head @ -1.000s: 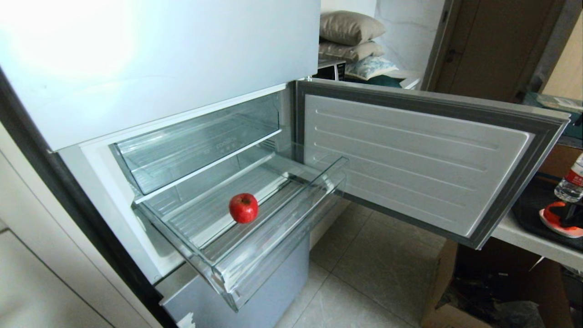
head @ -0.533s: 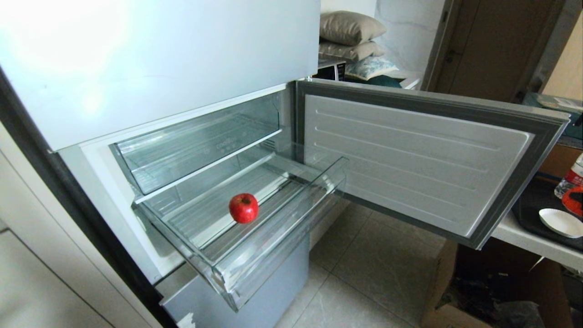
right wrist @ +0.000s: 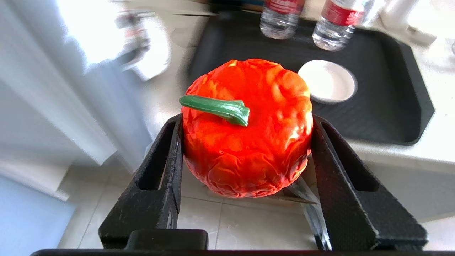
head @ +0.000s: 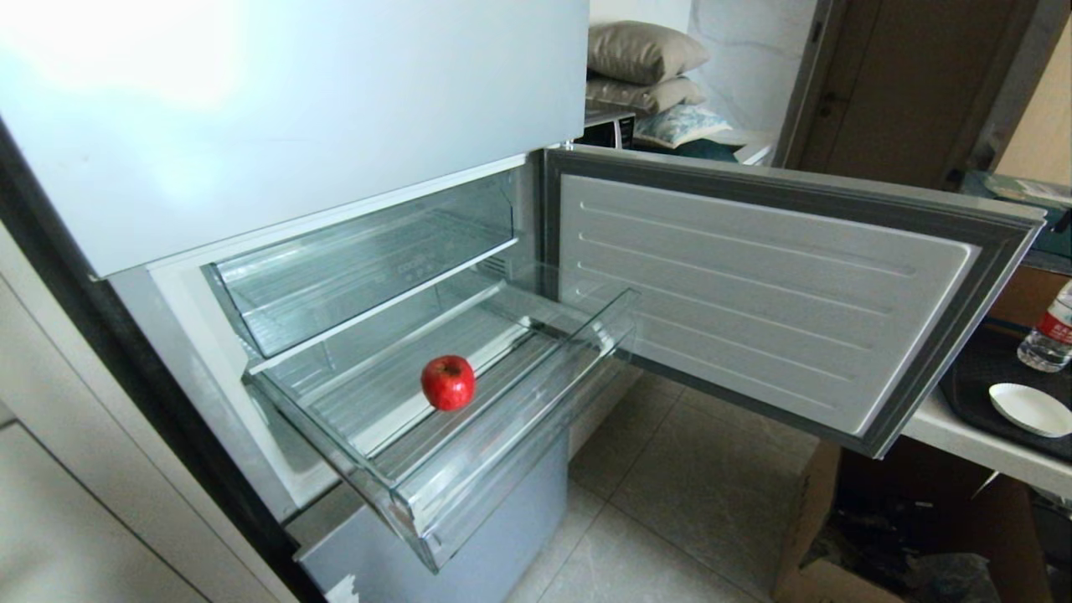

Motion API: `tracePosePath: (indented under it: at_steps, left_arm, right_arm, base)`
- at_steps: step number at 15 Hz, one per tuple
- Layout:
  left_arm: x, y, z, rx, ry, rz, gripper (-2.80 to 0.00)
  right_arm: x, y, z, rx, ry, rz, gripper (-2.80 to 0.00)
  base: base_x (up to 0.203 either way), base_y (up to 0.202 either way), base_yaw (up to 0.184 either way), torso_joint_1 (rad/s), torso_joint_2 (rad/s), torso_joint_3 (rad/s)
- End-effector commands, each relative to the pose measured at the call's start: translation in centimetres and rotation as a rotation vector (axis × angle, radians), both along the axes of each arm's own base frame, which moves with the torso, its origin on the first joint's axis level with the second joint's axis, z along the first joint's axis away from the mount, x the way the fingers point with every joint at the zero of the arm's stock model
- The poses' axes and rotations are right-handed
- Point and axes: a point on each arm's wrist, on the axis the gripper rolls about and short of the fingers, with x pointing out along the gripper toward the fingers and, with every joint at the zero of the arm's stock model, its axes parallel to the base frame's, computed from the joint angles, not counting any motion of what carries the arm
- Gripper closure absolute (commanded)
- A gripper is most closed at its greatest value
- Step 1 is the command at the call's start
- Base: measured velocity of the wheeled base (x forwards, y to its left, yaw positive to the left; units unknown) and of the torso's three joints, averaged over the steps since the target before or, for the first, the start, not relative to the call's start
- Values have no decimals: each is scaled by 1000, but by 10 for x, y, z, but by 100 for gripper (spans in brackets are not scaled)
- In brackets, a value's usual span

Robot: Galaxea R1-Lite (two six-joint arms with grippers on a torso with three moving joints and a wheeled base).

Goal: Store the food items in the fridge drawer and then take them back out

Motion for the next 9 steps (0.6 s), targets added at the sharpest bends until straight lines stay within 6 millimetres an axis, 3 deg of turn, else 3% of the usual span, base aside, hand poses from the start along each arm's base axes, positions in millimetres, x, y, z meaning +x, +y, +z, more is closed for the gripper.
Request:
tracePosePath:
  at_steps: [1, 4, 6, 9]
  left_arm:
    - [0, 0, 0, 0, 0, 0, 0]
    - [0, 0, 0, 0, -1, 0, 0]
    - [0, 0, 0, 0, 1, 0, 0]
    - [0, 0, 0, 0, 2, 0, 0]
  right_arm:
    - [-58, 61, 2, -126, -159, 123, 0]
    - [-109, 104, -46, -114, -189, 499, 0]
    - [-135, 108, -84, -75, -182, 566, 0]
    - [-157, 107, -113, -101, -258, 555, 0]
  base:
    - [0, 0, 0, 0, 0, 0]
    - [0, 0, 0, 0, 0, 0]
    - [0, 0, 0, 0, 0, 0]
    - [0, 0, 0, 0, 0, 0]
